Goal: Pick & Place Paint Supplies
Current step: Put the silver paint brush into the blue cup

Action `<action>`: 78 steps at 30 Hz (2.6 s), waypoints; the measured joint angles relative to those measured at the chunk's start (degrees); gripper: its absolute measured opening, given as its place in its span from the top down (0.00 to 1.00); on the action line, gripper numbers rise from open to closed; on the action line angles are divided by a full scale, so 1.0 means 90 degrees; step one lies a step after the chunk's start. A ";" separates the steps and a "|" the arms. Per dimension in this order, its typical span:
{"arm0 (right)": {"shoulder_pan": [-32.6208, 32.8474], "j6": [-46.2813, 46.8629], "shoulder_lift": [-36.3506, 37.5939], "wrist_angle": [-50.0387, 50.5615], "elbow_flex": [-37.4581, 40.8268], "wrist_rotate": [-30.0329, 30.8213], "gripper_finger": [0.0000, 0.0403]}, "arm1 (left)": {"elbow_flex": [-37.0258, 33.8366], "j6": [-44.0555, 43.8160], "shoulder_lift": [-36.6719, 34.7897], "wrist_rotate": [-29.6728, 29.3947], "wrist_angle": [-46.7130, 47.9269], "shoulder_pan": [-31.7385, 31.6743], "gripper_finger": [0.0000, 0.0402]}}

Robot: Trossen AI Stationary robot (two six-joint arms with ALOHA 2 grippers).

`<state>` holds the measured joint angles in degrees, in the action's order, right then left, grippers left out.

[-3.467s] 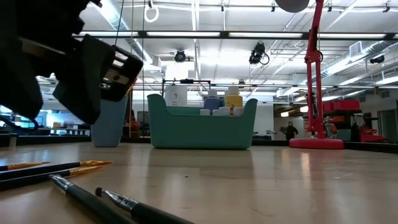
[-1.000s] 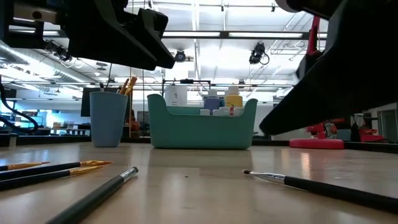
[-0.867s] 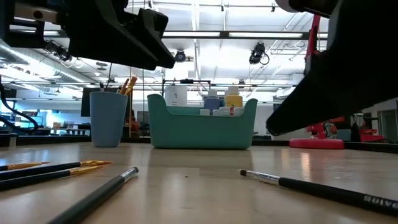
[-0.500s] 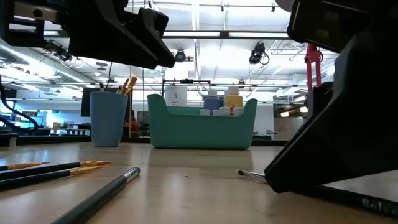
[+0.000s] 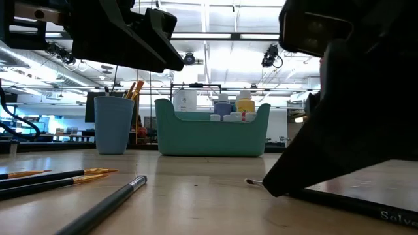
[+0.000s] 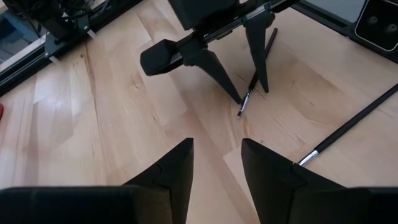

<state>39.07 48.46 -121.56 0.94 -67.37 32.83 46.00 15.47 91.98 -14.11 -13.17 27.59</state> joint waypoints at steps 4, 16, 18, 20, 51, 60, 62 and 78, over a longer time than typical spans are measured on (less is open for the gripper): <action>-0.0074 0.0269 0.0010 0.0219 -0.0010 -0.0193 0.70 | 0.0000 -0.0008 0.0000 0.0002 0.0000 0.0000 0.64; -0.0427 -0.0905 0.0044 0.0467 -0.0010 -0.0600 0.94 | 0.0002 0.0030 0.0000 0.0002 0.0000 0.0000 0.64; -0.0551 -0.1261 0.0059 0.0440 -0.0010 -0.0689 0.92 | 0.0002 0.0021 0.0000 0.0002 -0.0002 0.0000 0.64; -0.0677 -0.1522 0.0066 0.0411 -0.0010 -0.0756 0.93 | 0.0002 0.0021 0.0000 0.0002 -0.0001 0.0000 0.64; -0.1718 -0.3170 -0.0030 -0.4239 0.2075 -0.0696 0.73 | 0.0002 -0.0028 0.0000 0.0002 0.0000 0.0002 0.64; -0.1453 -0.3167 -0.0679 -0.5068 0.1826 0.0177 0.78 | 0.0002 -0.0196 0.0000 0.0001 -0.0027 0.0000 0.64; -0.1445 -0.3137 -0.0684 -0.5060 0.1820 0.0251 0.77 | 0.0002 -0.0304 0.0000 0.0002 -0.0027 0.0002 0.64; -0.1653 -0.3262 -0.0409 -0.4812 0.1836 -0.0048 0.94 | 0.0002 -0.0314 0.0000 0.0002 -0.0046 0.0002 0.64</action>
<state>24.19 19.09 -125.24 -42.36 -50.85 32.40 46.02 12.64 91.98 -14.09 -13.58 27.62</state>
